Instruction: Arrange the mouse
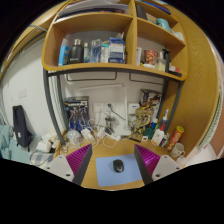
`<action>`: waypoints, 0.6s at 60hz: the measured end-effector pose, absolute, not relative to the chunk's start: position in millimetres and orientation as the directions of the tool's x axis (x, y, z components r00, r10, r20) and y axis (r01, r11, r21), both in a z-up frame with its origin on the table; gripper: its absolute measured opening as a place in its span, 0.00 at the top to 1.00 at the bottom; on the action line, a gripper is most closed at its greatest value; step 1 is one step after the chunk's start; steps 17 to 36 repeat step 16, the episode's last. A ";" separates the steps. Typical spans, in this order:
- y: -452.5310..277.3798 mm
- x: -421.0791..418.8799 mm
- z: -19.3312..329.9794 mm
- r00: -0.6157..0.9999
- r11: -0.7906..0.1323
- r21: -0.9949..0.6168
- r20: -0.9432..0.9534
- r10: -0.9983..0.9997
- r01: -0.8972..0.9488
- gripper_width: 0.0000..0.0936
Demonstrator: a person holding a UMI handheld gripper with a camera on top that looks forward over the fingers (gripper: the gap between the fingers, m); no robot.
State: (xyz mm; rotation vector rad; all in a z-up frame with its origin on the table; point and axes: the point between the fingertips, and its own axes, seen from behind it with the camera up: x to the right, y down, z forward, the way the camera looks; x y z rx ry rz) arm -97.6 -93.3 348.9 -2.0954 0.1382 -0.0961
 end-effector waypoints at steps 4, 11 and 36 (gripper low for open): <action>-98.4 -99.9 357.4 0.990 -0.485 -0.872 0.006 -0.140 -0.063 0.09; -106.2 -102.1 361.2 0.988 -0.478 -0.875 -0.002 -0.155 -0.077 0.09; -111.7 -99.6 358.2 0.986 -0.487 -0.871 0.011 -0.164 -0.071 0.09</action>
